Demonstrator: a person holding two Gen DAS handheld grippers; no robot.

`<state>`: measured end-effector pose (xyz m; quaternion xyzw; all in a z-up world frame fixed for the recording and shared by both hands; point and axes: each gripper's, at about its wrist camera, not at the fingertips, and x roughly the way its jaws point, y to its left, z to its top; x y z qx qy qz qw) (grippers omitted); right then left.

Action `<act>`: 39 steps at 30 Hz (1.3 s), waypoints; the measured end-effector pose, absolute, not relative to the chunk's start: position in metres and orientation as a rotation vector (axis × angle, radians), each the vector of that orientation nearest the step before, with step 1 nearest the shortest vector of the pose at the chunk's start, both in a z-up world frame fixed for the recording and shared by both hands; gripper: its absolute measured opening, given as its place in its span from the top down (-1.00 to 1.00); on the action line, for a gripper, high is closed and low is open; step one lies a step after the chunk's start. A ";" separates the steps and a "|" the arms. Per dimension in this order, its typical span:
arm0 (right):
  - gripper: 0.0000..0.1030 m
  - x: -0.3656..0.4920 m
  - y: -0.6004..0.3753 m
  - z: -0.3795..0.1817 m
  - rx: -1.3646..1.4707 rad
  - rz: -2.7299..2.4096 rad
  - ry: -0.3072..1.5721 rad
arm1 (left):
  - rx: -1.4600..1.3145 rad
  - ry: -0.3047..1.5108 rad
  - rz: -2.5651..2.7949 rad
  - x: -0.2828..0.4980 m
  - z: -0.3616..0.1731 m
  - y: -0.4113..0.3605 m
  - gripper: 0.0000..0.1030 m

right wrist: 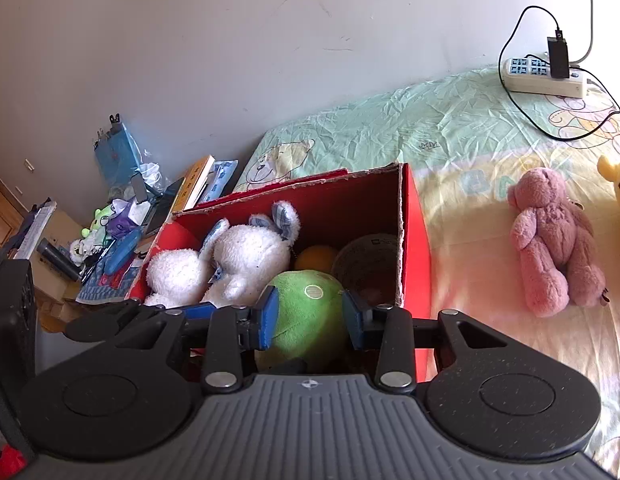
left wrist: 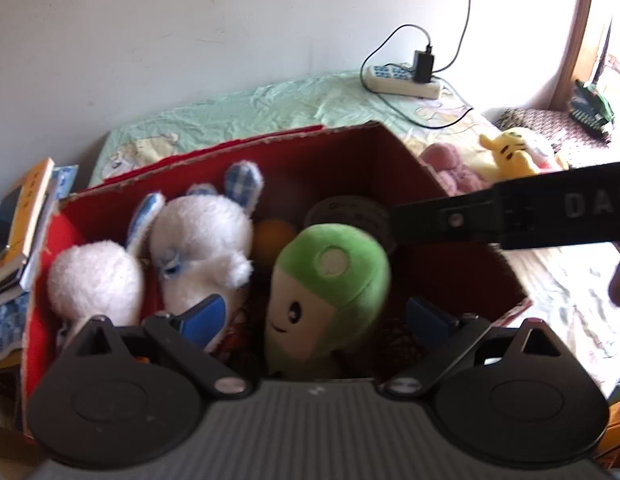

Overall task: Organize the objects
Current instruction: 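Lower the green plush into the red box and open the right gripper, then move the right gripper out of the box toward the yellow tiger plush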

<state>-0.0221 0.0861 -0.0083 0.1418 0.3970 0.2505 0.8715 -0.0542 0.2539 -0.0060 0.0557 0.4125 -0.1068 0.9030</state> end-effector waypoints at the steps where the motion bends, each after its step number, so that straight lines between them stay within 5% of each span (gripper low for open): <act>1: 0.23 -0.023 0.085 -0.008 0.301 0.520 0.828 | 0.116 0.858 -0.212 -0.053 -0.007 0.256 -0.89; 23: 0.14 -0.032 0.071 0.002 0.291 0.600 0.825 | 0.059 0.871 -0.063 -0.056 0.008 0.262 -0.92; 39: 0.13 -0.022 0.008 0.009 0.239 0.781 0.868 | 0.054 0.844 0.122 -0.069 0.037 0.193 -0.92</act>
